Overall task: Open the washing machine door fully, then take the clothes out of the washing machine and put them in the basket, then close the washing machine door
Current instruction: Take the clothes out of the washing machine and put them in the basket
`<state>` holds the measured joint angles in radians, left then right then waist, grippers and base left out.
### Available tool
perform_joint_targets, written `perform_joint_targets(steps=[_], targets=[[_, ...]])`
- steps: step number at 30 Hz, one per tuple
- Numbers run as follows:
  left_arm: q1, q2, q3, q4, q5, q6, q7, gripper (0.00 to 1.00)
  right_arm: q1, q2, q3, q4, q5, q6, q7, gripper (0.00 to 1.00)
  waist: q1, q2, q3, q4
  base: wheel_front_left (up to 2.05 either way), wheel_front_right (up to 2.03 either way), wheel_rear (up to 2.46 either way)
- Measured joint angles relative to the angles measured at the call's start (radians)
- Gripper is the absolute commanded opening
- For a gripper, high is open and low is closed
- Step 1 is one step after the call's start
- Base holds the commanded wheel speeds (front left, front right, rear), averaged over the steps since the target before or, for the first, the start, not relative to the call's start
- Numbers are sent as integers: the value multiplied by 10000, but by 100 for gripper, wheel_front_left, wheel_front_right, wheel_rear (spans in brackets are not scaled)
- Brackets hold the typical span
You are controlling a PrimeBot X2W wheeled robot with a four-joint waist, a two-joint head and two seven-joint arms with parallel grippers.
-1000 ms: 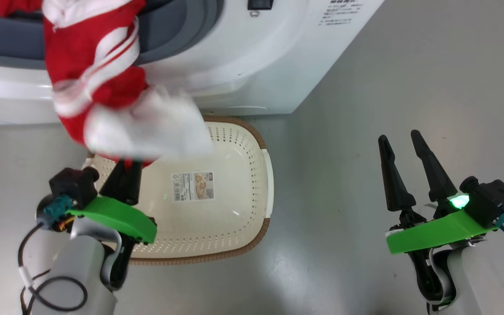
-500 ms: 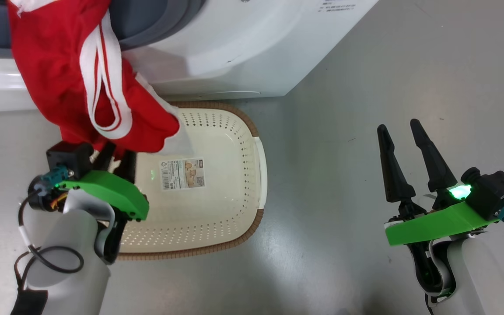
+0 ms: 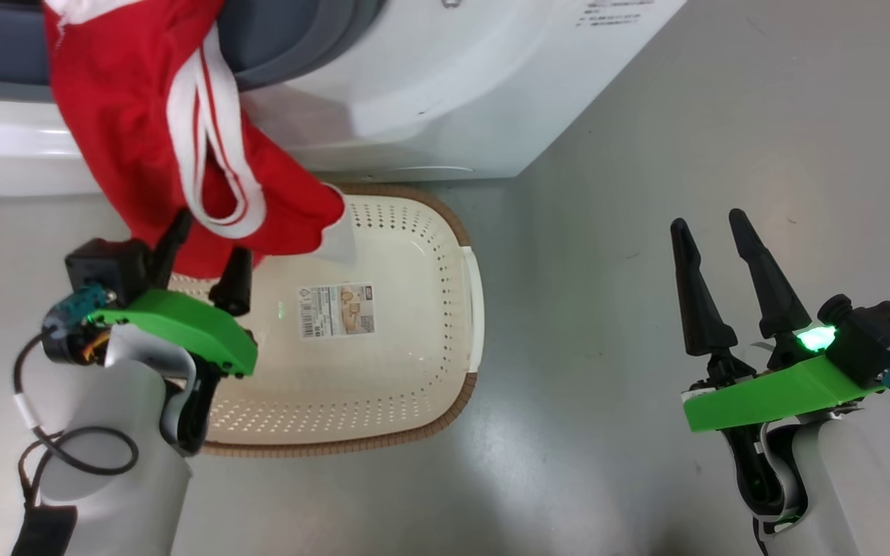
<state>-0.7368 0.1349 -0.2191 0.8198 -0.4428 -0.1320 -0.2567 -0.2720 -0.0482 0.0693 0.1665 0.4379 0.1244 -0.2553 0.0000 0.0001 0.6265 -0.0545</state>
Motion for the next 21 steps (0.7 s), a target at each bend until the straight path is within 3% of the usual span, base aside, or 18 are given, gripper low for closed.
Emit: perform_joint_targets(steps=[21], targets=[[2180,-150,1641,-3427,1016,0,-2,100,267,-6,-288,132,-257,0,0,100,0,0,-851,441,0,0,0]])
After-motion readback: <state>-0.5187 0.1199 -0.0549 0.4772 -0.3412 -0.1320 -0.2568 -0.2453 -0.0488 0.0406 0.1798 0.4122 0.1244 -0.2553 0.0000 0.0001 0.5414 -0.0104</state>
